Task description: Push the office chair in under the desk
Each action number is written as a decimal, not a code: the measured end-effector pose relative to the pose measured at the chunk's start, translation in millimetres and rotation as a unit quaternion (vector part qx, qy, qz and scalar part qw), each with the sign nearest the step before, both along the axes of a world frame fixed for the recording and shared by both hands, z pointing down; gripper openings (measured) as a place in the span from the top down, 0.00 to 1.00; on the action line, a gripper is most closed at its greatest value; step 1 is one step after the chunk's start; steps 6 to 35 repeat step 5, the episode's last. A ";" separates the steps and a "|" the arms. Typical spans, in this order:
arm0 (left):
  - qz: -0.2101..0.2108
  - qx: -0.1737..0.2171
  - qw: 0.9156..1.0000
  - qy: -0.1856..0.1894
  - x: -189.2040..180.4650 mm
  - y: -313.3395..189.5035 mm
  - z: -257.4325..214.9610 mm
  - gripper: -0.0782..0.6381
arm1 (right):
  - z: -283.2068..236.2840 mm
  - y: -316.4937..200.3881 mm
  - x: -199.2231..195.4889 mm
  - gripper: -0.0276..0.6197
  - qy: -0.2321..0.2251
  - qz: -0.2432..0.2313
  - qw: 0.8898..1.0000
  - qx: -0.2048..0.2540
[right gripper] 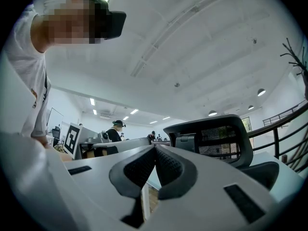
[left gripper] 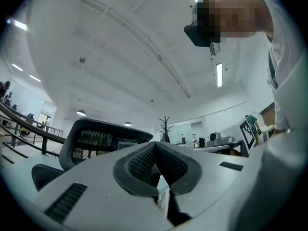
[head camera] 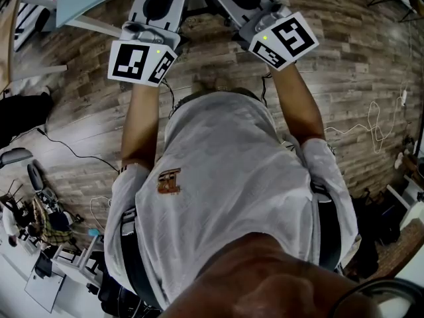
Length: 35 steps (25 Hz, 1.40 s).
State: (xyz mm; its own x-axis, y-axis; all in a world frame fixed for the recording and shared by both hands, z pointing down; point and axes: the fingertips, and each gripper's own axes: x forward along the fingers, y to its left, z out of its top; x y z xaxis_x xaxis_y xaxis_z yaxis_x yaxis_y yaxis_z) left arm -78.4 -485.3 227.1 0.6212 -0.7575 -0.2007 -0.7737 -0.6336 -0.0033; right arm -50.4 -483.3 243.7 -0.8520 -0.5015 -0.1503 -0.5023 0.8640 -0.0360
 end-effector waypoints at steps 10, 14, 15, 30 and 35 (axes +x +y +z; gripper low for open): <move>-0.001 -0.001 1.000 -0.001 -1.0 -7.4 3.8 0.87 | 4.4 -7.4 -1.4 0.90 0.001 -0.002 1.000 -0.002; -0.001 -0.001 1.000 -0.001 -1.0 -7.4 3.8 0.87 | 4.4 -7.4 -1.4 0.90 0.001 -0.002 1.000 -0.002; -0.001 -0.001 1.000 -0.001 -1.0 -7.4 3.8 0.87 | 4.4 -7.4 -1.4 0.90 0.001 -0.002 1.000 -0.002; -0.001 -0.001 1.000 -0.001 -1.0 -7.4 3.8 0.87 | 4.4 -7.4 -1.4 0.90 0.001 -0.002 1.000 -0.002; -0.001 -0.001 1.000 -0.001 -1.0 -7.4 3.8 0.87 | 4.4 -7.4 -1.4 0.90 0.001 -0.002 1.000 -0.002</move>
